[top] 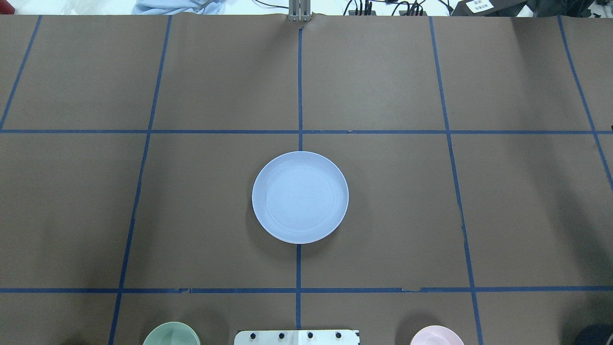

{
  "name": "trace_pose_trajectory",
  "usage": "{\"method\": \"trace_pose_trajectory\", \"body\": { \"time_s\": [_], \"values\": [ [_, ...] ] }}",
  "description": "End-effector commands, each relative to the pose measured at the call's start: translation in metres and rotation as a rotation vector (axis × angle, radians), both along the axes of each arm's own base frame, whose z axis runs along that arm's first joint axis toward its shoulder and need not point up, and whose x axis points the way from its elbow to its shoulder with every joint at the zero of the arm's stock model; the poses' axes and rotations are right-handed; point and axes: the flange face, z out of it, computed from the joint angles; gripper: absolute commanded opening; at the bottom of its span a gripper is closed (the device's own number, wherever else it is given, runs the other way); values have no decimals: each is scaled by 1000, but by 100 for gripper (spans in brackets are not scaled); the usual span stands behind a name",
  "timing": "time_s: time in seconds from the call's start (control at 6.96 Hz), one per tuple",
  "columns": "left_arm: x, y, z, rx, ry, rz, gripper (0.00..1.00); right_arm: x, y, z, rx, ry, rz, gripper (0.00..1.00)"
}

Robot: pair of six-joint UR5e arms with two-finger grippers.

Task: Stack three plates with pink and blue

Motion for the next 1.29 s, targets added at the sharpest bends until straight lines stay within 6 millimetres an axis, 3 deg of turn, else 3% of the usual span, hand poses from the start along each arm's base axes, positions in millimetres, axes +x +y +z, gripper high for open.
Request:
{"method": "trace_pose_trajectory", "body": {
  "time_s": [0.0, 0.29, 1.15],
  "values": [
    [0, -2, -14, 27, -1, 0, 99, 1, 0, 0, 0, -1, 3, 100],
    [0, -1, -22, 39, 2, 0, 99, 0, 0, -2, 3, -5, 1, 100],
    [0, 1, -20, 37, -3, -3, 99, 0, 0, -1, 1, -6, 0, 100]
  ]
}}
